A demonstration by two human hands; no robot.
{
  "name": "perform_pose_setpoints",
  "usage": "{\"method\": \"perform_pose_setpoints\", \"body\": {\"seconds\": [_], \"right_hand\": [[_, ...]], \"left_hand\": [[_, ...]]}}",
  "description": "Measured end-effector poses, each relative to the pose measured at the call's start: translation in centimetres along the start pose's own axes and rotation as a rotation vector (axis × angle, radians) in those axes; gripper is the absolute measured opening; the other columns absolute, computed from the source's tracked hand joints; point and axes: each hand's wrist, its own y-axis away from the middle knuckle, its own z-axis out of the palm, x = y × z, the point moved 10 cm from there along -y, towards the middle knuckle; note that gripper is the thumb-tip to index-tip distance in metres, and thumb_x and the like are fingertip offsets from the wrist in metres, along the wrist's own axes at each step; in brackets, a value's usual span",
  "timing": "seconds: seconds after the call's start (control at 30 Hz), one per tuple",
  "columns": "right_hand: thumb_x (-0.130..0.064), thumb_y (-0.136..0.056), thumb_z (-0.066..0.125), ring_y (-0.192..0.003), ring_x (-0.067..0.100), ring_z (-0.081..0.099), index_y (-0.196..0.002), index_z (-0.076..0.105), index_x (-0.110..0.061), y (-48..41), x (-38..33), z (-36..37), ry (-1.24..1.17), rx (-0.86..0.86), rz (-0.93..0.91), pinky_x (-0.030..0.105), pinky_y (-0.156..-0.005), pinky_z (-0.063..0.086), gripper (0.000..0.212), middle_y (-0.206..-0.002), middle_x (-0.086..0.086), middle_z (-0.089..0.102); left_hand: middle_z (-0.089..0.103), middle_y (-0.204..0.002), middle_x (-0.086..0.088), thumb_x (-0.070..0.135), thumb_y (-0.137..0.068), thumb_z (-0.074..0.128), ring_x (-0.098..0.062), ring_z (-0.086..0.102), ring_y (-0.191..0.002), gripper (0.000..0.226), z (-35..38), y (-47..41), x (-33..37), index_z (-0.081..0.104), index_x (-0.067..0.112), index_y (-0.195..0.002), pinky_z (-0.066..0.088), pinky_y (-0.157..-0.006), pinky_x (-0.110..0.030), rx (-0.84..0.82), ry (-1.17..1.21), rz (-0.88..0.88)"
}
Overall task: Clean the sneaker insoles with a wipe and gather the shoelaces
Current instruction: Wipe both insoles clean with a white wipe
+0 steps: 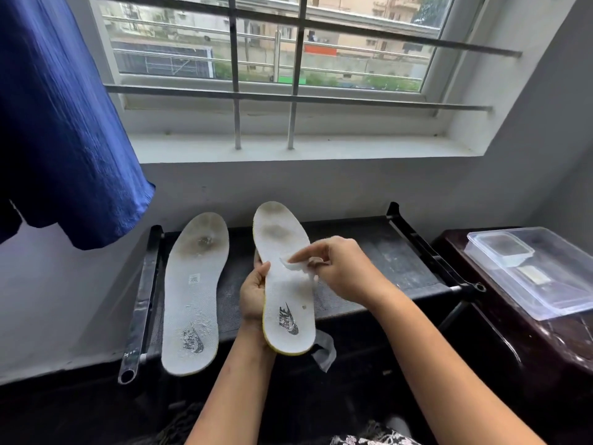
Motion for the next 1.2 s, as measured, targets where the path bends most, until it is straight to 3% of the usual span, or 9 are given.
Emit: {"method": "perform_pose_setpoints", "body": {"seconds": [0.07, 0.23, 0.4, 0.53, 0.7, 0.87, 0.97, 1.03, 1.2], "right_hand": [[0.011, -0.082, 0.054, -0.089, 0.001, 0.061, -0.099, 0.075, -0.016, 0.1, -0.1, 1.2, 0.03, -0.014, -0.021, -0.002, -0.076, 0.042, 0.038, -0.105, 0.003, 0.071], [0.012, -0.078, 0.056, -0.094, 0.01, 0.066, -0.1, 0.074, -0.02, 2.8, -0.1, 4.3, 0.031, -0.03, -0.1, 0.027, -0.086, 0.053, 0.043, -0.102, 0.002, 0.072], [-0.002, -0.083, 0.06, -0.108, -0.002, 0.057, -0.111, 0.07, -0.024, 5.9, -1.1, 4.4, -0.038, -0.079, -0.145, 0.015, -0.095, 0.043, 0.037, -0.114, -0.011, 0.066], [-0.037, -0.082, 0.068, -0.115, -0.006, 0.048, -0.118, 0.064, -0.031, 7.4, -1.8, 4.4, -0.019, -0.085, -0.176, 0.011, -0.099, 0.034, 0.036, -0.119, -0.021, 0.06], [-0.023, -0.075, 0.074, -0.1, 0.0, 0.056, -0.097, 0.069, -0.031, 8.2, -1.5, 3.7, -0.024, -0.007, -0.199, 0.013, -0.088, 0.04, 0.023, -0.101, -0.017, 0.066], [0.009, -0.07, 0.067, -0.08, -0.002, 0.065, -0.079, 0.074, -0.017, 9.2, 0.4, 2.6, -0.011, -0.171, -0.077, 0.01, -0.074, 0.046, 0.029, -0.084, -0.009, 0.07], [-0.001, -0.069, 0.069, -0.081, 0.0, 0.066, -0.067, 0.072, -0.029, 9.8, 5.4, 0.4, 0.352, -0.22, 0.131, 0.018, -0.076, 0.052, 0.029, -0.082, -0.008, 0.071], [-0.003, -0.068, 0.067, -0.08, 0.0, 0.066, -0.054, 0.063, -0.037, 10.0, 7.2, -2.2, 0.453, -0.118, 0.253, 0.021, -0.078, 0.054, 0.037, -0.076, -0.014, 0.068], [0.0, -0.082, 0.058, -0.095, 0.004, 0.061, -0.084, 0.073, -0.024, 9.0, 5.3, -3.5, 0.368, 0.015, 0.223, 0.018, -0.087, 0.047, 0.028, -0.095, -0.012, 0.063]], "left_hand": [[0.045, -0.141, -0.017, 0.018, -0.08, 0.042, -0.032, 0.057, -0.106, 0.067, 0.5, 0.3, 0.2, 0.033, 0.024, -0.146, 0.049, -0.089, -0.045, -0.012, 0.016, 0.032], [0.043, -0.142, -0.025, 0.019, -0.086, 0.037, -0.054, 0.046, -0.118, 0.057, 0.6, 0.3, -0.2, 0.038, 0.037, -0.14, 0.036, -0.099, -0.063, -0.036, 0.081, -0.01], [0.045, -0.141, -0.022, 0.022, -0.092, 0.03, -0.049, 0.056, -0.103, 0.049, 0.6, 0.6, 0.5, 0.041, 0.041, -0.136, 0.048, -0.085, -0.057, -0.01, 0.129, 0.031], [0.048, -0.14, -0.016, 0.021, -0.094, 0.028, -0.049, 0.053, -0.11, 0.047, 0.2, 0.6, 0.8, 0.044, 0.042, -0.133, 0.042, -0.09, -0.061, 0.033, 0.177, 0.069], [0.048, -0.142, -0.012, 0.022, -0.092, 0.029, -0.048, 0.054, -0.112, 0.051, 0.5, 0.7, 0.7, 0.037, 0.041, -0.139, 0.047, -0.08, -0.065, 0.02, 0.16, 0.092], [0.054, -0.132, -0.008, 0.019, -0.095, 0.027, -0.048, 0.051, -0.115, 0.051, 1.2, 0.9, 0.7, 0.036, 0.045, -0.138, 0.047, -0.08, -0.062, 0.017, 0.14, 0.128], [0.055, -0.131, -0.005, 0.019, -0.096, 0.026, -0.048, 0.051, -0.115, 0.05, 1.3, 1.0, 0.7, 0.038, 0.048, -0.136, 0.045, -0.083, -0.059, 0.015, 0.158, 0.145], [0.054, -0.132, -0.006, 0.019, -0.096, 0.027, -0.046, 0.053, -0.112, 0.051, 1.1, 0.9, 0.8, 0.037, 0.049, -0.136, 0.045, -0.084, -0.057, 0.009, 0.149, 0.151], [0.053, -0.133, -0.019, 0.015, -0.082, 0.037, -0.044, 0.06, -0.1, 0.062, 1.0, 0.5, 0.5, 0.034, 0.033, -0.141, 0.05, -0.079, -0.058, 0.0, 0.068, 0.167]]}}
